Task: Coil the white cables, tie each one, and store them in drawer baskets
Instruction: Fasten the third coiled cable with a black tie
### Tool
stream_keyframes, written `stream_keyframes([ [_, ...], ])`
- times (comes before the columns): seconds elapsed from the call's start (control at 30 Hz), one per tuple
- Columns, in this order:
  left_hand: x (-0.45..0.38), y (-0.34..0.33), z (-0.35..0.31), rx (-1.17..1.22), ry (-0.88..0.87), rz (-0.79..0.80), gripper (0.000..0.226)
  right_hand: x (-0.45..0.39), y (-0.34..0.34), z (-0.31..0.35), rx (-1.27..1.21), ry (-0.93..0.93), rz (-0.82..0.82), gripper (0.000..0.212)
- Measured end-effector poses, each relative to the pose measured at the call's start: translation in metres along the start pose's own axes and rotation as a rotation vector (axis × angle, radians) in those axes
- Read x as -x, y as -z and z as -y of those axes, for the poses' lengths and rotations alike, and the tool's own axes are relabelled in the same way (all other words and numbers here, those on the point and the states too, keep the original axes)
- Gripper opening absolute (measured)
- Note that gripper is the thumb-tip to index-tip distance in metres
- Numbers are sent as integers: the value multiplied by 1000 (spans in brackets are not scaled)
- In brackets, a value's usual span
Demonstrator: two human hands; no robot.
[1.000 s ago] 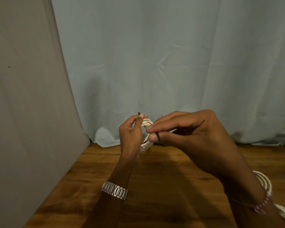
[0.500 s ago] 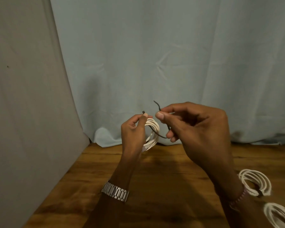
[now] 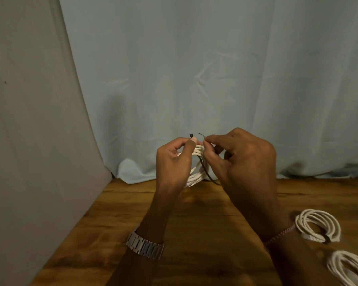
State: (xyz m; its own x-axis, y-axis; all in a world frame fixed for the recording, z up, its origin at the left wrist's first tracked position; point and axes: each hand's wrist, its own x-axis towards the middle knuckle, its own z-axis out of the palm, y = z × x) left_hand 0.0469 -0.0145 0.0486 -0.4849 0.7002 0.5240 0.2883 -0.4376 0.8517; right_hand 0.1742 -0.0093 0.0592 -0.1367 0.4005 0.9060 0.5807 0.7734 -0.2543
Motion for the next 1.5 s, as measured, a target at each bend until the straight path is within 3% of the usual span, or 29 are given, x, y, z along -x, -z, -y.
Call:
stream_keyframes([
  [0.7, 2, -2, -4, -26, 15, 74, 21, 0, -7, -4, 119, -16, 87, 16],
  [1.3, 0, -3, 8, -173, -184, 63, 20, -3, -4, -3, 141, -24, 138, 12],
  [1.5, -2, -3, 14, -263, -280, 100, 15, -5, 1, -7, 82, -54, 182, 21],
])
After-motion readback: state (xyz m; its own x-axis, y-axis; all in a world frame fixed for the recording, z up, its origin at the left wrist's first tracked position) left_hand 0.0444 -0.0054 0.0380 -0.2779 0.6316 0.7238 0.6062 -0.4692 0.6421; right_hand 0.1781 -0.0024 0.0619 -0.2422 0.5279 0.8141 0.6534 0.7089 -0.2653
